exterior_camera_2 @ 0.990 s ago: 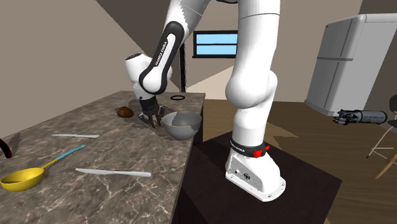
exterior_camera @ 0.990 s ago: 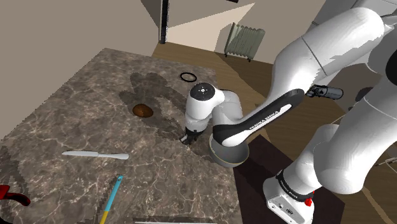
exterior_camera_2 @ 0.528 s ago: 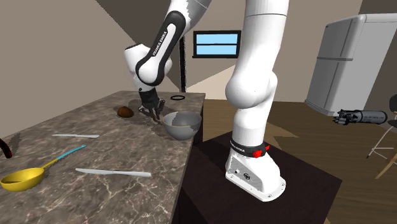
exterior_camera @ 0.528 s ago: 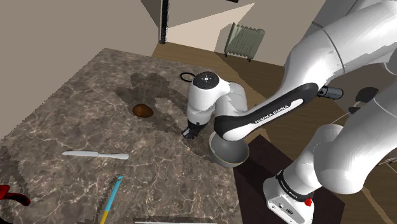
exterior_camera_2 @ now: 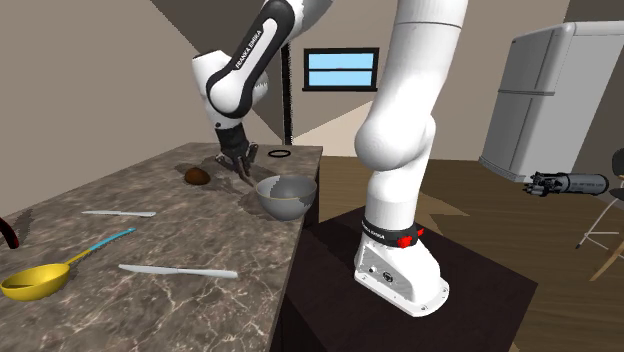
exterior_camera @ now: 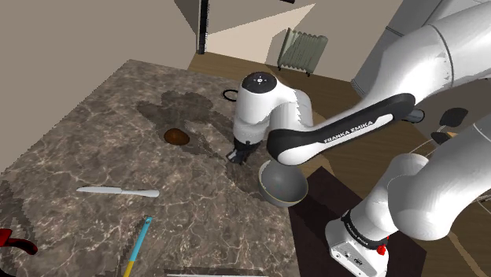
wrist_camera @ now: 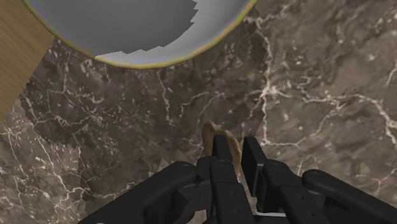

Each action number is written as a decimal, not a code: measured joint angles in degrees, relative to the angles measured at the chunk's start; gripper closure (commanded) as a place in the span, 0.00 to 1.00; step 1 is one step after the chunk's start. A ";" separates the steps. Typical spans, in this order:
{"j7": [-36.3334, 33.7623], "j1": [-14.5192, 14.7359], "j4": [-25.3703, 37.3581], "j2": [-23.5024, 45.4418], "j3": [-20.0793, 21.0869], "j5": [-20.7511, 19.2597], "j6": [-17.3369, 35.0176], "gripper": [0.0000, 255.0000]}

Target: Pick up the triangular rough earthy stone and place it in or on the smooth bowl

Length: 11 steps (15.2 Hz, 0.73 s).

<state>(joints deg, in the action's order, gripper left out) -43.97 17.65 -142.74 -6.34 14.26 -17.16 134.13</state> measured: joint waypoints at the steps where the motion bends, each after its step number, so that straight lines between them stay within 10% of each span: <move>1: 0.39 0.09 0.18 -0.60 -0.01 0.42 -0.71 1.00; 11: 4.19 0.77 3.72 -5.73 -0.46 3.74 -8.77 1.00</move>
<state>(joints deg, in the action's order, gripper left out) -39.78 18.43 -139.02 -12.07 13.81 -13.42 125.36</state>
